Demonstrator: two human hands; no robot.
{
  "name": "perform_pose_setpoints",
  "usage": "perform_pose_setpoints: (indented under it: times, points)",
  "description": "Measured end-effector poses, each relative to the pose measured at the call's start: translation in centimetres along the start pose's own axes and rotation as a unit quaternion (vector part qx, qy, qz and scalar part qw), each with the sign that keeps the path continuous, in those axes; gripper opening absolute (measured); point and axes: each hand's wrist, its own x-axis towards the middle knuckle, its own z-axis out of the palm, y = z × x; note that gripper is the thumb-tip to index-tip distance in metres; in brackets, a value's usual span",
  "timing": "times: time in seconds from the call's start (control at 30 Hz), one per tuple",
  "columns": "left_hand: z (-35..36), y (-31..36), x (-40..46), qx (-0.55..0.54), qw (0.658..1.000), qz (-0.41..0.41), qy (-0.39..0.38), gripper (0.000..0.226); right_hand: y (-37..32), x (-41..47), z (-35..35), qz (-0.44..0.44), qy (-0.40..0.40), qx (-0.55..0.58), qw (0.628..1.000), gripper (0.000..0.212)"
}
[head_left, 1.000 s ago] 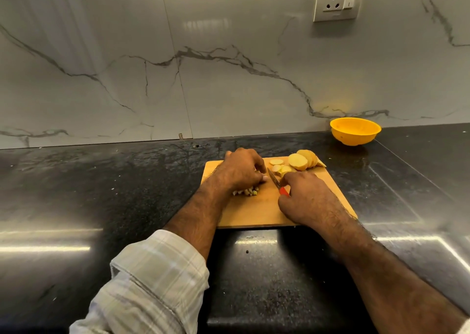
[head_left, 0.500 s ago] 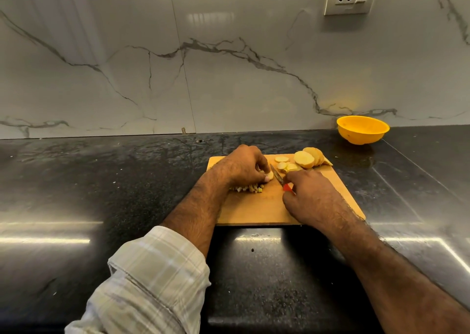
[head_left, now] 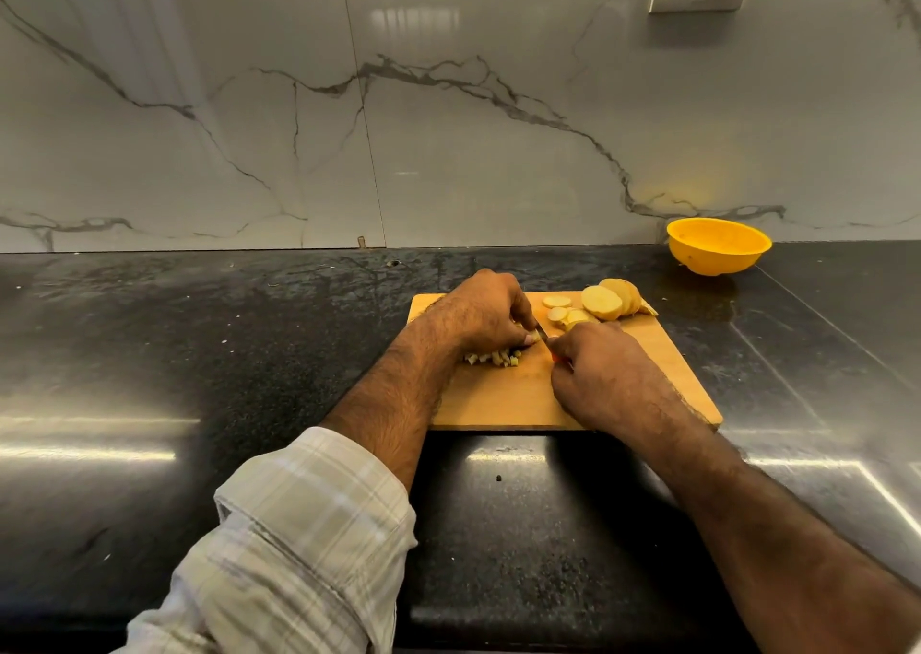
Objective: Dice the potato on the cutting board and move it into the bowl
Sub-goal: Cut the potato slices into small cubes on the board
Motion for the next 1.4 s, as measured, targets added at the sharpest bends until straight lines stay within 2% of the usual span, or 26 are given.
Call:
perform_pose_setpoints:
  times: [0.17,0.47,0.73,1.0,1.17,1.4]
  points:
    - [-0.2,0.1,-0.2,0.009,1.0,0.001,0.0,0.018,-0.2,1.0,0.0,0.012,-0.035,0.007,0.999,0.039]
    - [-0.4,0.1,-0.3,0.017,1.0,-0.012,0.001,0.018,0.0,0.2,-0.1,-0.008,0.022,0.007,1.0,0.032]
    - [-0.3,0.3,-0.2,0.029,1.0,-0.005,-0.003,0.017,-1.1,0.3,0.2,0.011,-0.019,-0.02,1.0,0.026]
    - [-0.1,-0.3,-0.1,0.002,1.0,-0.008,0.006,0.012,-1.1,1.0,0.4,0.004,0.002,-0.012,1.0,0.024]
    - [-0.3,-0.6,-0.2,-0.022,1.0,-0.018,0.01,0.014,-0.1,-0.1,0.3,-0.018,0.041,0.012,0.999,0.03]
    - [-0.3,-0.5,-0.1,-0.025,0.999,-0.027,0.007,0.013,-0.8,0.0,0.7,-0.016,0.009,-0.008,1.0,0.029]
